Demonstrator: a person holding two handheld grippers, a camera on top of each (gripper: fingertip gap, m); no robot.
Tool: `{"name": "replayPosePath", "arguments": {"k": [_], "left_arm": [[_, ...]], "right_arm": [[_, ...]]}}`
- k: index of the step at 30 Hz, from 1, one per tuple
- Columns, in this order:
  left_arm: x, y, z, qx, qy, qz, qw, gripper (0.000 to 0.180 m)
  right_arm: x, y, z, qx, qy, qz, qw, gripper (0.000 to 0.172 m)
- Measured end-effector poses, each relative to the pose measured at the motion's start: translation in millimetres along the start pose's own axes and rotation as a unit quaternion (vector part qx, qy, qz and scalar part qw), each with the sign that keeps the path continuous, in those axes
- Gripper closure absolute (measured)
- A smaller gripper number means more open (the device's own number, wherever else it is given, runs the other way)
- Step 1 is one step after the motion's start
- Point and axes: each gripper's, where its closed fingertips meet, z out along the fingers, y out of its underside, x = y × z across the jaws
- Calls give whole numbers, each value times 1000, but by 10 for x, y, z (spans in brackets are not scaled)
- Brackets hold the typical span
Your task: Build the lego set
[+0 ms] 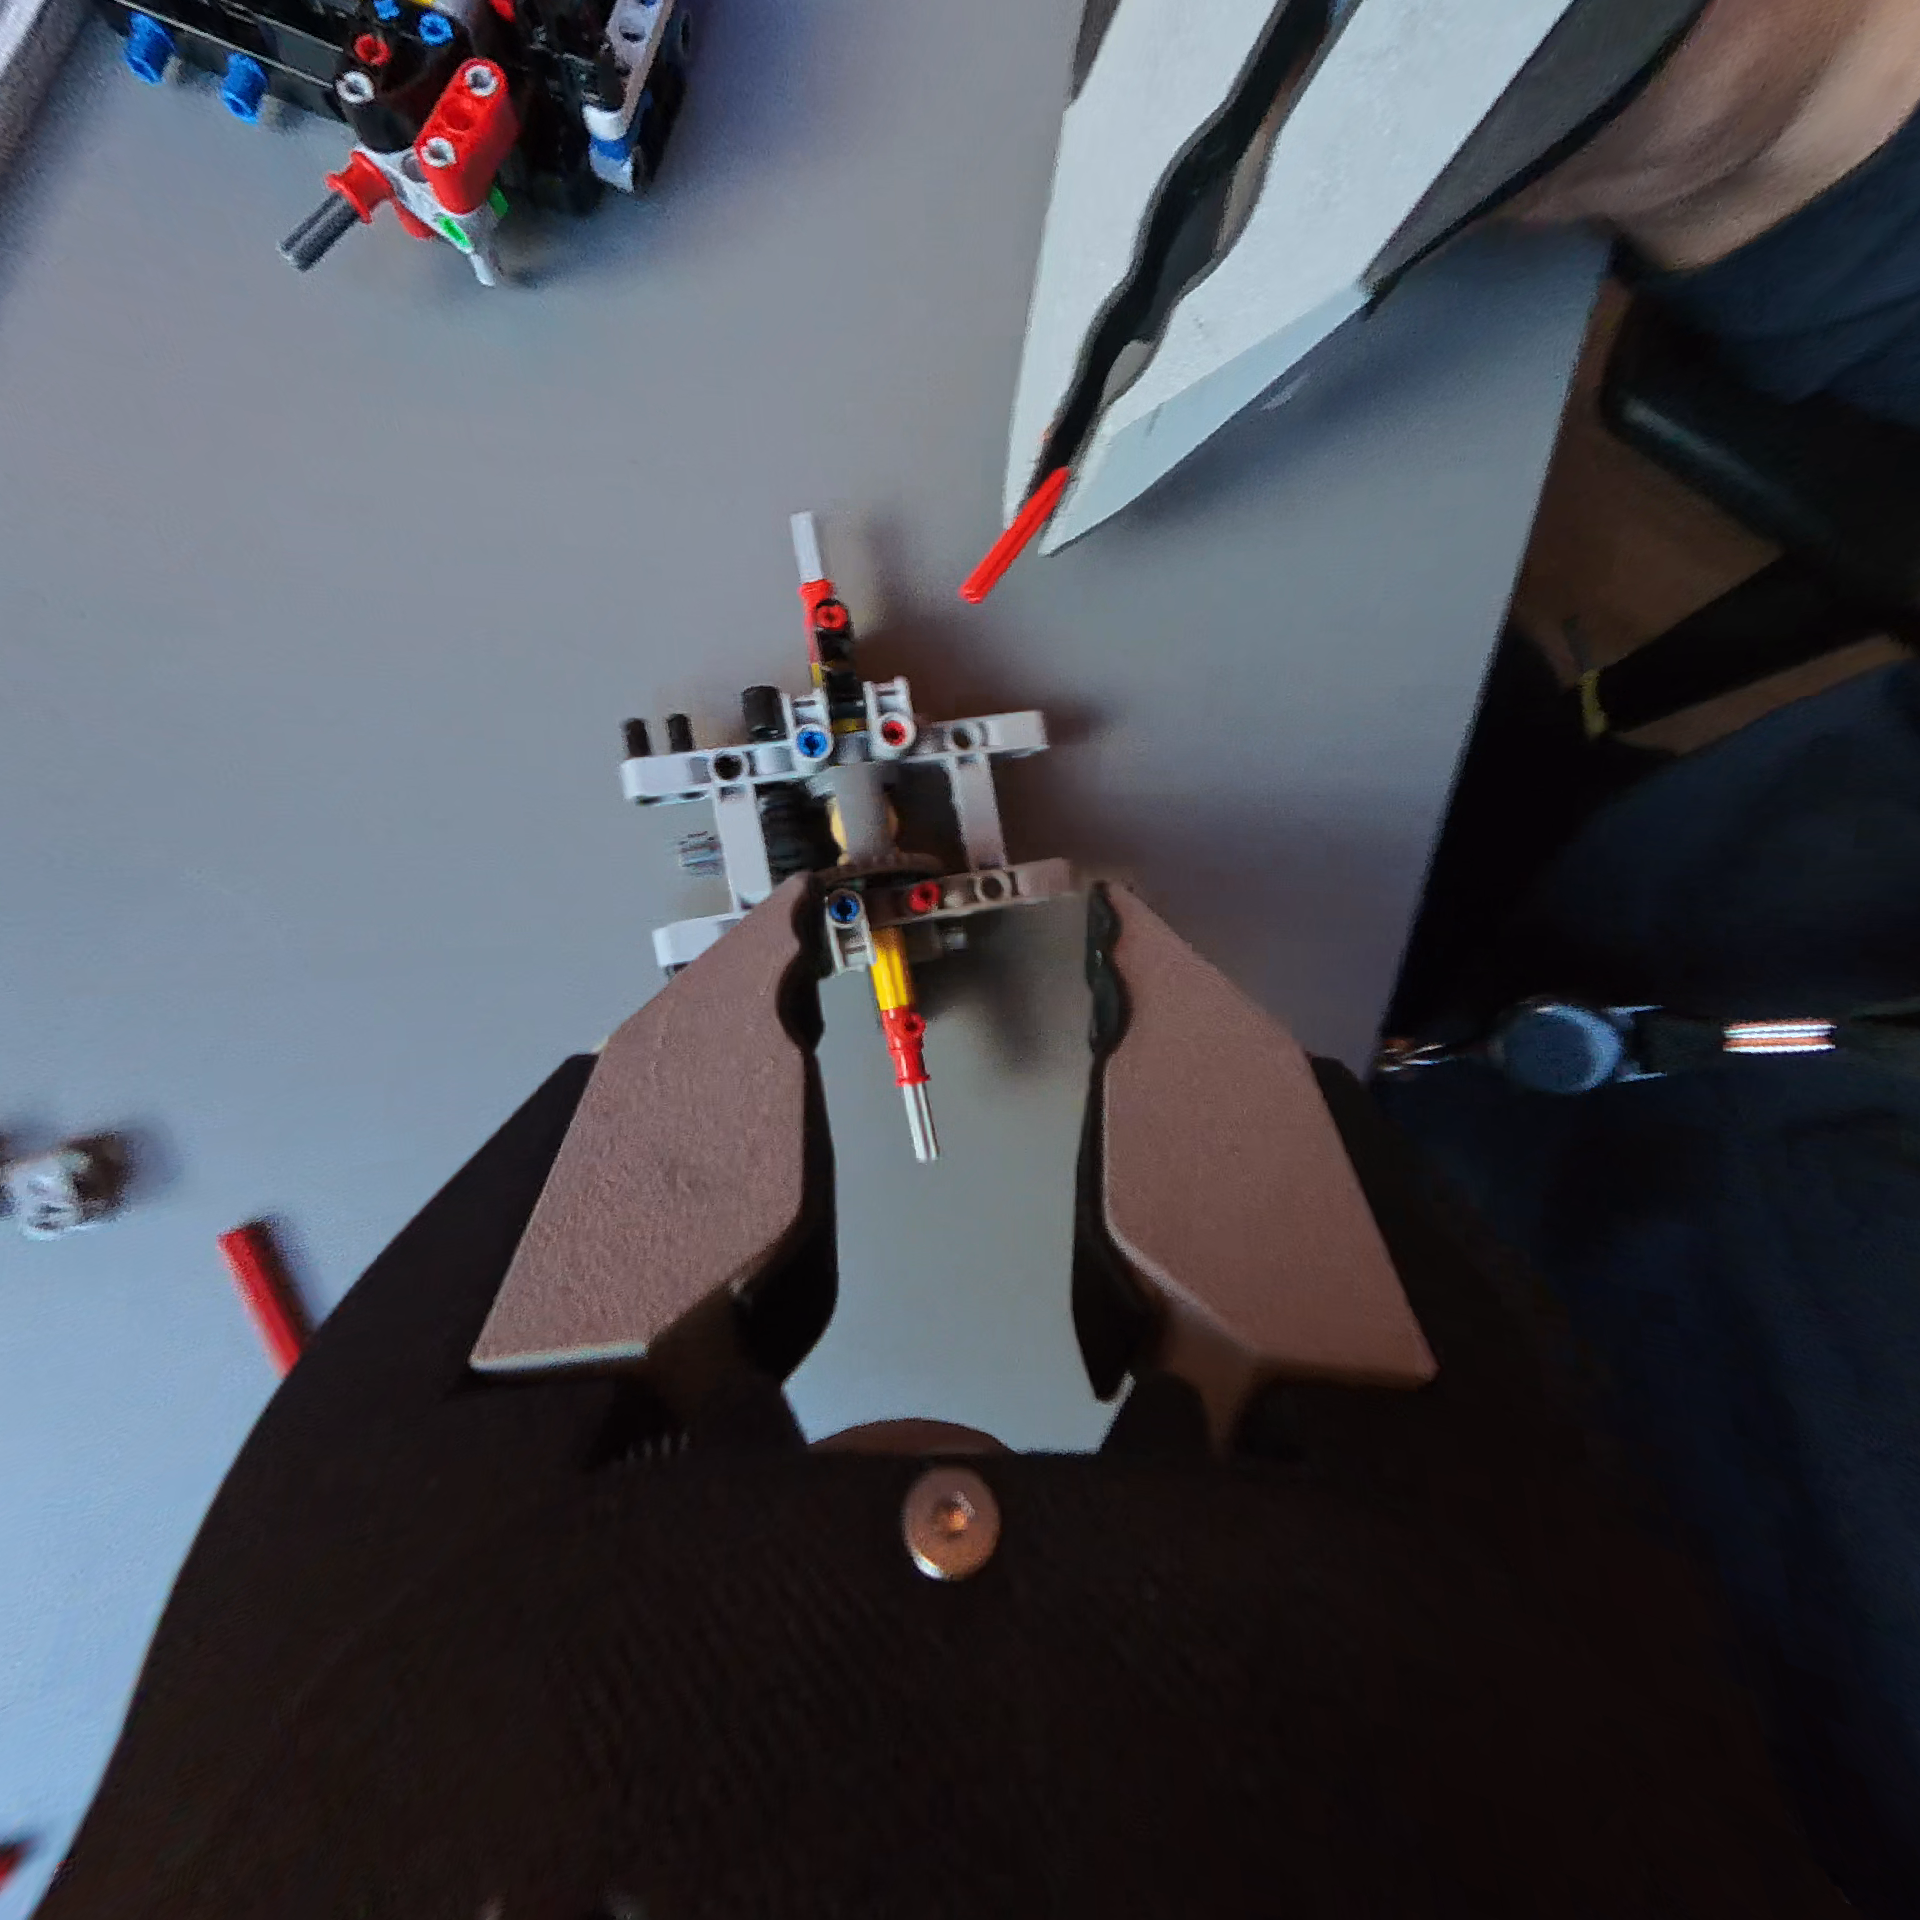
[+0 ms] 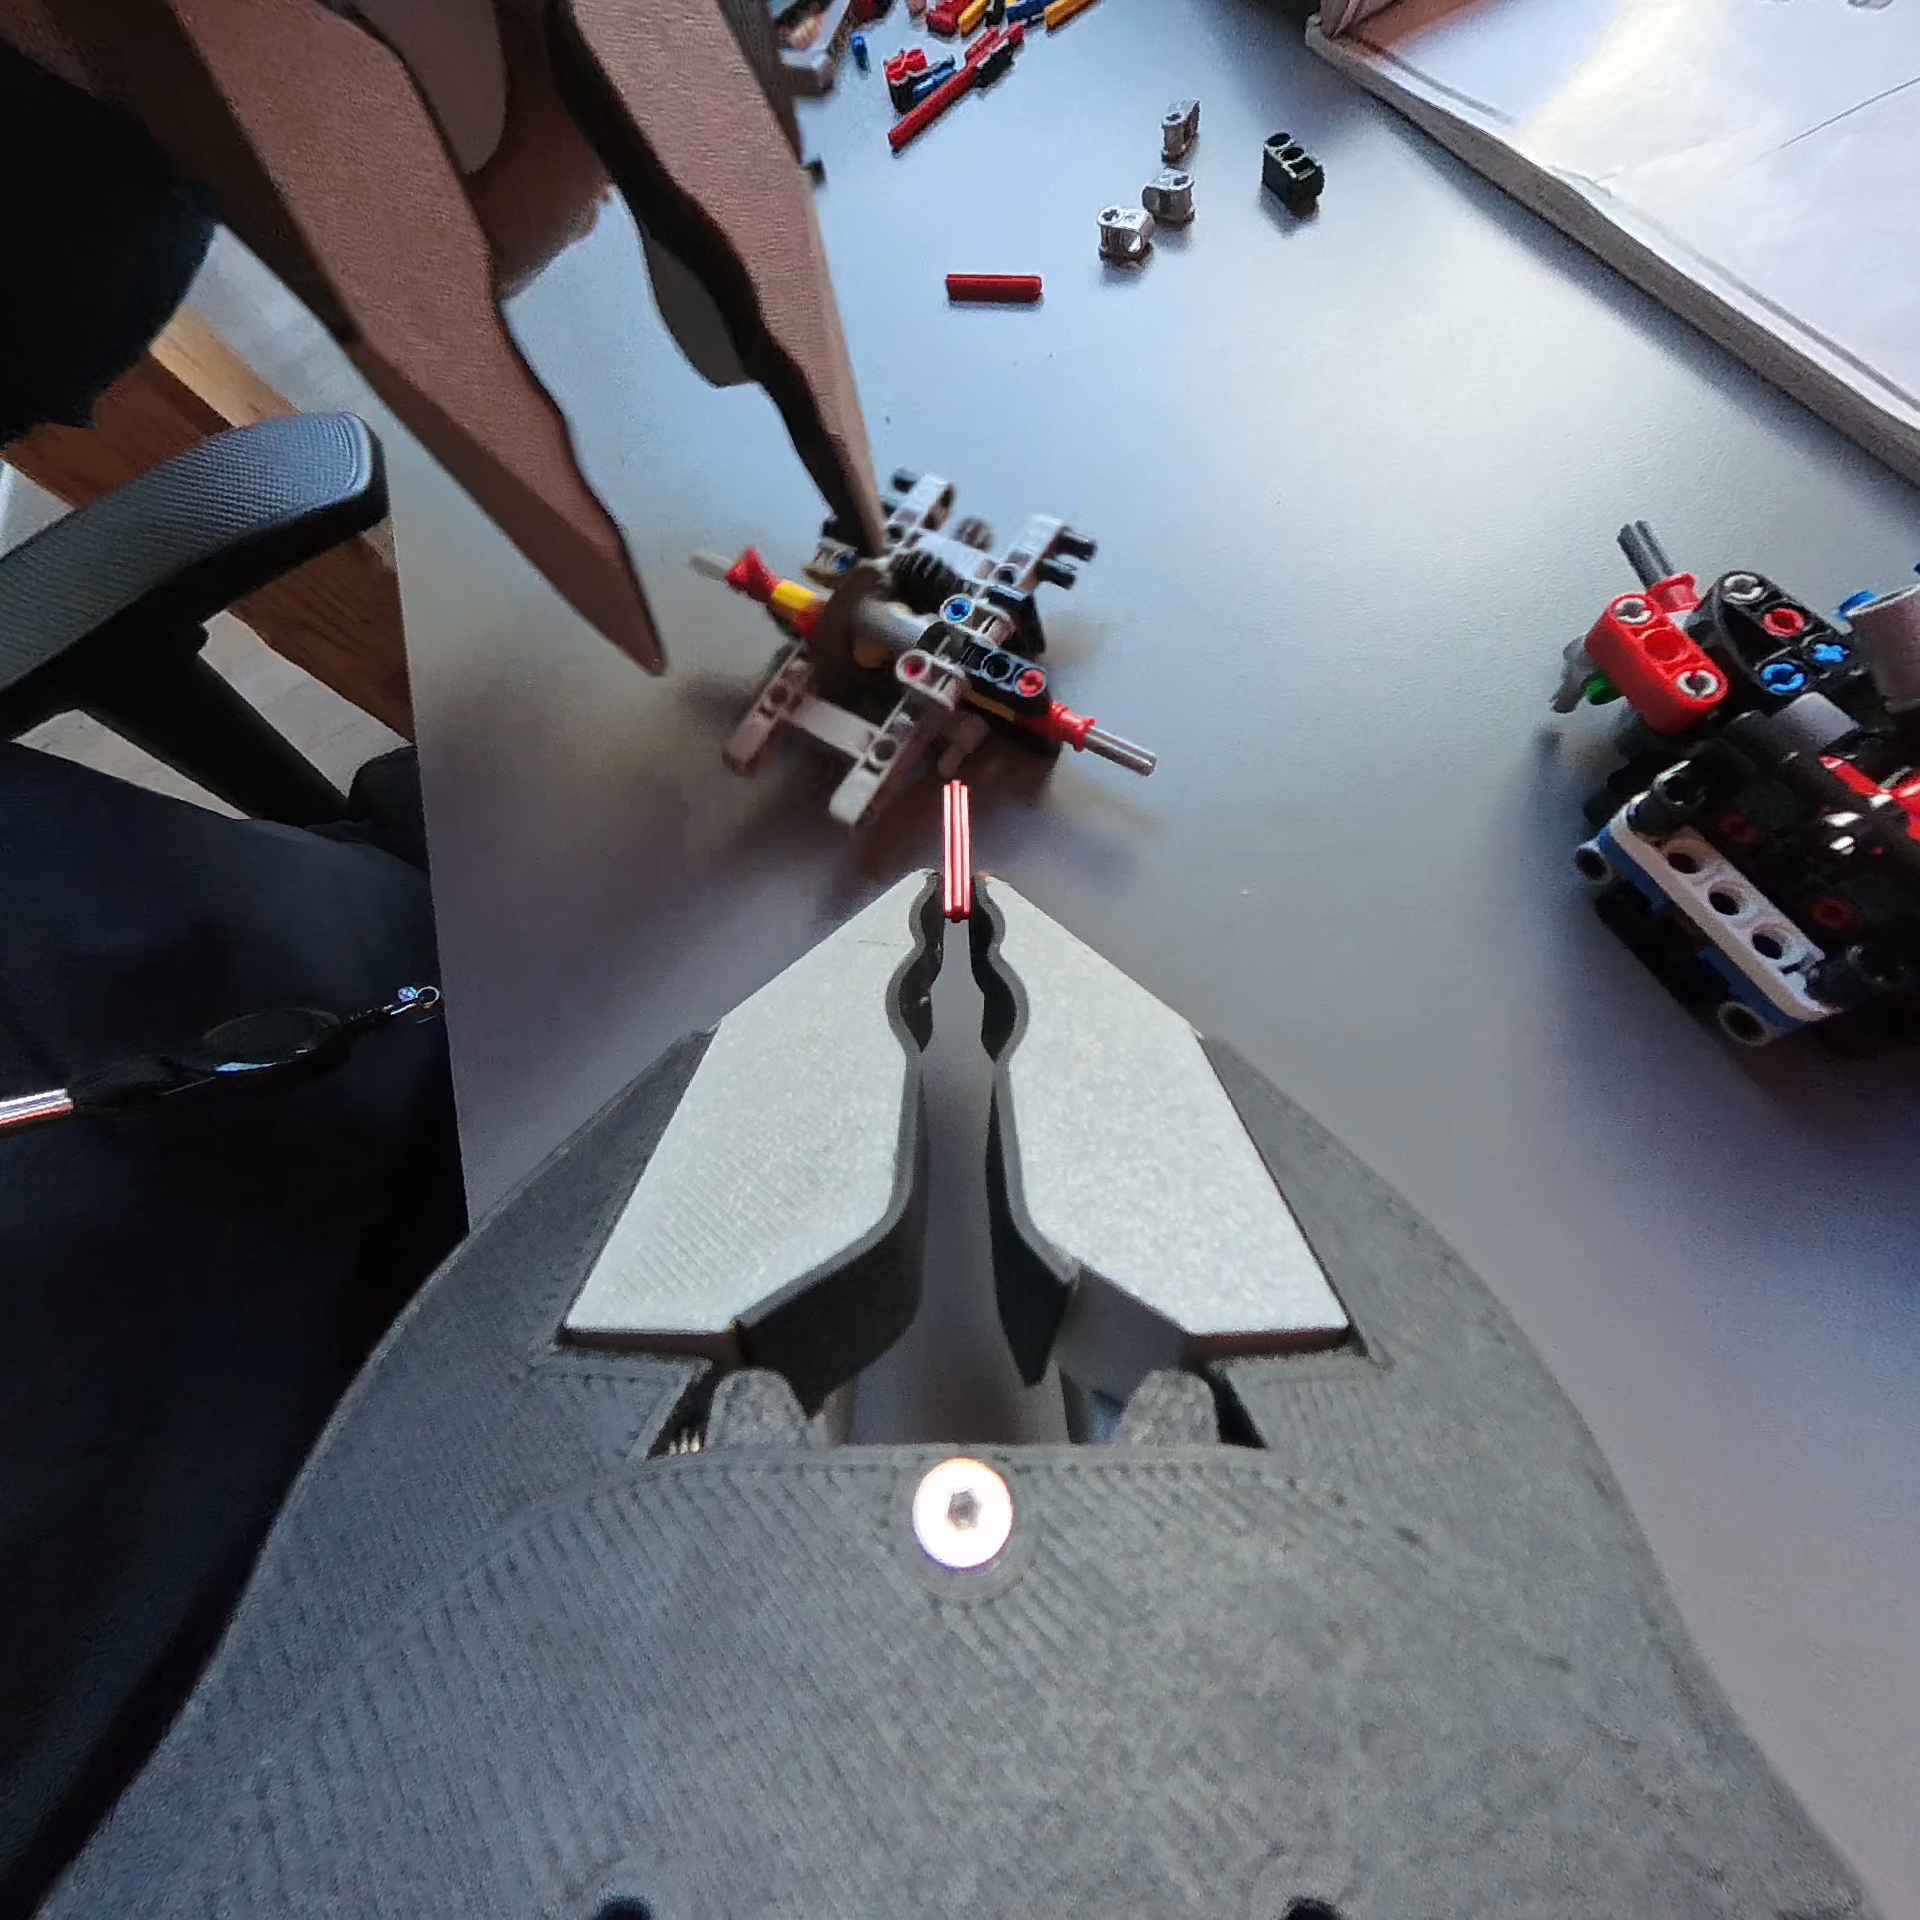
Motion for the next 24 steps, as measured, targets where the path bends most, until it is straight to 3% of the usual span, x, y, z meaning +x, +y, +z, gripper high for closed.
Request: {"name": "replayPosePath", "arguments": {"k": [5, 12, 24], "left_arm": [[313, -13, -154, 37, 22, -5, 999, 135], [74, -138, -169, 29, -73, 92, 993, 150], [100, -461, 120, 39, -30, 169, 984, 164]], "right_arm": [[-42, -30, -31, 13, -4, -31, 999, 170], [-83, -87, -44, 30, 2, -70, 997, 170], [-124, -164, -100, 63, 10, -109, 992, 170]]}}
